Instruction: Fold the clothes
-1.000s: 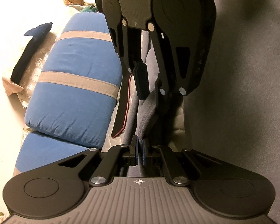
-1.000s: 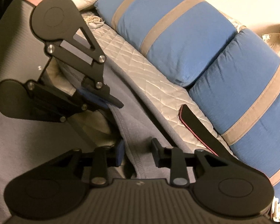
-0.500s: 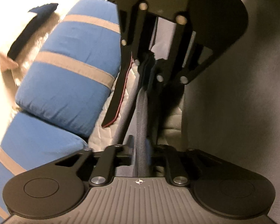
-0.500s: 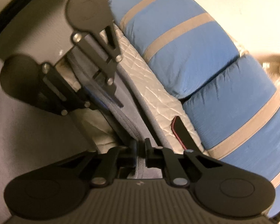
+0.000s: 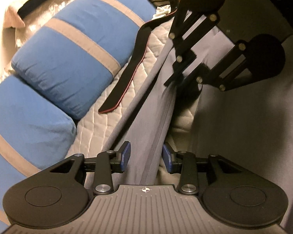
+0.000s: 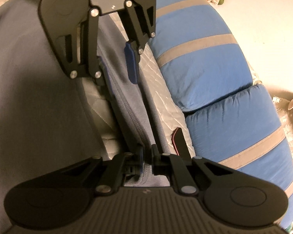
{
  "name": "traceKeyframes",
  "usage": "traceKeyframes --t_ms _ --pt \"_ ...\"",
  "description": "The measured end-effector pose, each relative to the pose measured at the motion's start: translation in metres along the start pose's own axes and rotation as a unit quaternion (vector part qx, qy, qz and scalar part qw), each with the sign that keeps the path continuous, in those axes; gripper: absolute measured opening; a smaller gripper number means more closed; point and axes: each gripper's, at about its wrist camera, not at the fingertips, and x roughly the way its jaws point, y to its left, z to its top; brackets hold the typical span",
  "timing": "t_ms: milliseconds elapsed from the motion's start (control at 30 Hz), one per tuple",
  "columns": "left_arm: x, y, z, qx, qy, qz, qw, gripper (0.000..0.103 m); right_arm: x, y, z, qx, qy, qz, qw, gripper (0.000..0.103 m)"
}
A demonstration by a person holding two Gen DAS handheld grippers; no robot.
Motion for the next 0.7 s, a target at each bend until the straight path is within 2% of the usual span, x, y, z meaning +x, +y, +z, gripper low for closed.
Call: traceKeyframes --t_ms 267,433,600,700 --pt "0.013 0.009 -0.008 -0.027 0.025 -0.002 0.9993 0.033 -0.002 0.001 0.001 -0.01 -0.004 -0.008 1.0 0.009" --pt "0.012 0.01 -0.009 -0.042 0.022 -0.004 0.9989 0.025 -0.003 0.002 0.0 -0.014 -0.006 -0.011 1.0 0.009" --pt "0.009 0.014 -0.006 -0.04 0.011 -0.025 0.9988 0.027 0.0 0.001 -0.001 -0.008 -0.003 -0.009 1.0 0.009" --pt "0.003 0.018 -0.005 -0.053 0.002 -0.036 0.998 0.032 -0.001 0.002 -0.002 -0.01 -0.003 -0.01 1.0 0.01"
